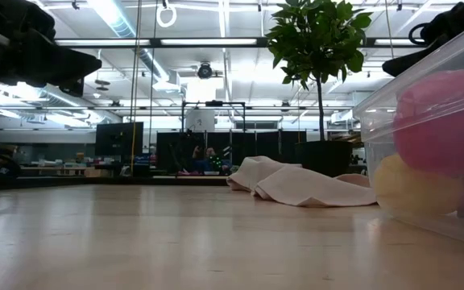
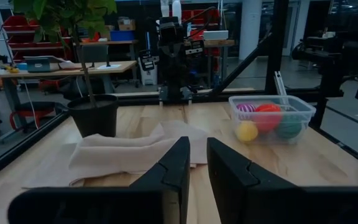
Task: Pick and placing Produce into tupperware
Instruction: Return to Home Position
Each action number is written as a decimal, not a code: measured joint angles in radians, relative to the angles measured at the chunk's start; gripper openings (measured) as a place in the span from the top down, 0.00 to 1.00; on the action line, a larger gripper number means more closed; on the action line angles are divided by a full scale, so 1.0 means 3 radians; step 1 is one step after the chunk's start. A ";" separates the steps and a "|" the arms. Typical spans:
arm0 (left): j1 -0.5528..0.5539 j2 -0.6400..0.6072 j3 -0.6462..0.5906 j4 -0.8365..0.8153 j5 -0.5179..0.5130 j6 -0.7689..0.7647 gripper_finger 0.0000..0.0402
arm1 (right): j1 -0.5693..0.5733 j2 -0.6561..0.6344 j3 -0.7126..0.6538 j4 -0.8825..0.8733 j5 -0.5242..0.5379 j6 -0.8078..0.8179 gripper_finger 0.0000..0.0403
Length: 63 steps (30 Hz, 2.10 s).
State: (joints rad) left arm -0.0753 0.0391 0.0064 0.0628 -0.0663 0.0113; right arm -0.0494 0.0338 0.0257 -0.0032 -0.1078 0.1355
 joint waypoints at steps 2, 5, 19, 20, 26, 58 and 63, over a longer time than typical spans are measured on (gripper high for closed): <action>0.0000 -0.0001 0.0000 -0.0001 0.0000 0.0000 0.85 | 0.0000 0.0000 0.0000 0.0000 0.0000 -0.0001 0.94; 0.0001 -0.0001 0.0000 -0.0001 0.0000 0.0000 0.86 | 0.0000 0.0000 0.0000 0.0000 0.0000 -0.0001 0.94; 0.0001 0.0000 0.0000 -0.0001 0.0000 0.0000 0.84 | 0.0000 0.0000 0.0000 0.0000 0.0000 0.0000 0.94; 0.0001 0.0000 0.0001 -0.0001 0.0000 0.0000 0.84 | -0.0001 0.0001 0.0000 0.0000 0.0000 0.0000 0.94; 0.0001 0.0000 0.0000 -0.0001 0.0000 0.0000 0.86 | -0.0001 0.0001 0.0000 0.0000 0.0000 0.0000 0.94; 0.0000 -0.0001 0.0001 -0.0001 0.0000 0.0000 0.85 | -0.0001 0.0001 0.0000 0.0000 0.0000 0.0000 0.94; 0.0001 -0.0001 0.0000 -0.0001 0.0000 0.0000 0.84 | -0.0001 0.0001 0.0000 0.0001 0.0000 0.0000 0.94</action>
State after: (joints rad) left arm -0.0751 0.0389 0.0065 0.0626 -0.0664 0.0113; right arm -0.0496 0.0341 0.0257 -0.0030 -0.1078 0.1356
